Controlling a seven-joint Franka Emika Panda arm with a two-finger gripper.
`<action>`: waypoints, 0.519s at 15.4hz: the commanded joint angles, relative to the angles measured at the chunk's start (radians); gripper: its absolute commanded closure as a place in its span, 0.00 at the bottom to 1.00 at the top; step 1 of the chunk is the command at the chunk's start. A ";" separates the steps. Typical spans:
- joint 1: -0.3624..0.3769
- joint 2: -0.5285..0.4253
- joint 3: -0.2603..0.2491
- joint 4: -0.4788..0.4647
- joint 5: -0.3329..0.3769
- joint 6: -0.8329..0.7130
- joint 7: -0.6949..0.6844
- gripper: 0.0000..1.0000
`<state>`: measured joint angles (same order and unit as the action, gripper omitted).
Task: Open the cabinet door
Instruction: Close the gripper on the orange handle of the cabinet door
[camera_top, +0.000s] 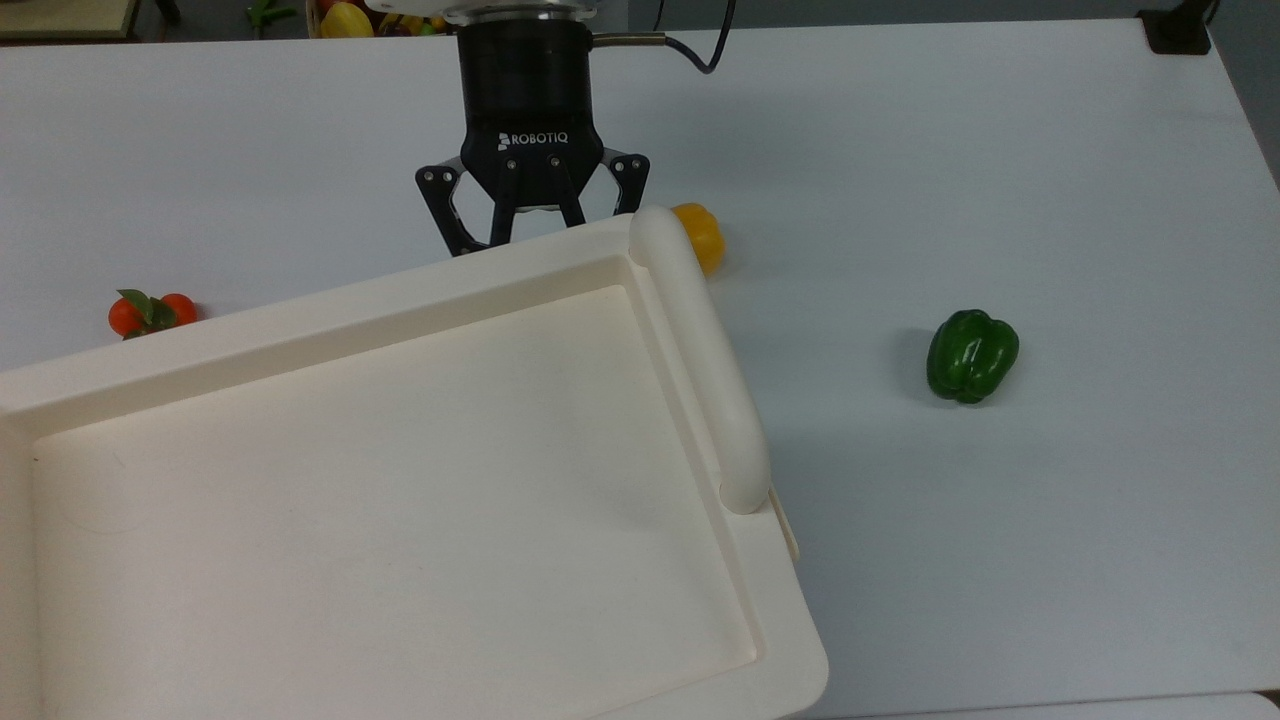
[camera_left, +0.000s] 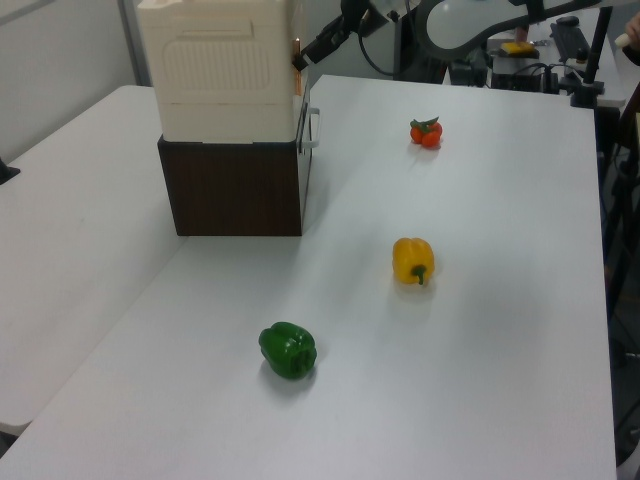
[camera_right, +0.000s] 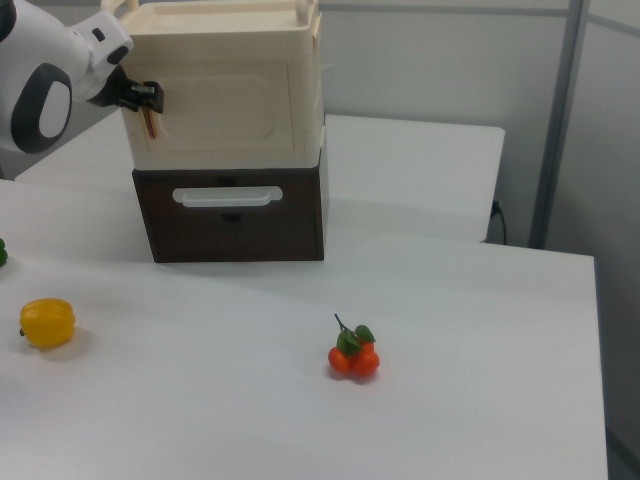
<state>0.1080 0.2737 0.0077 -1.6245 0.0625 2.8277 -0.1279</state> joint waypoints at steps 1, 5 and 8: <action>-0.004 0.010 0.008 0.014 -0.027 0.038 -0.018 0.70; -0.001 0.010 0.008 -0.003 -0.122 0.038 -0.018 0.96; -0.001 0.009 0.008 -0.011 -0.135 0.038 -0.018 1.00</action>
<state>0.1094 0.2730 0.0153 -1.6262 -0.0356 2.8331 -0.1286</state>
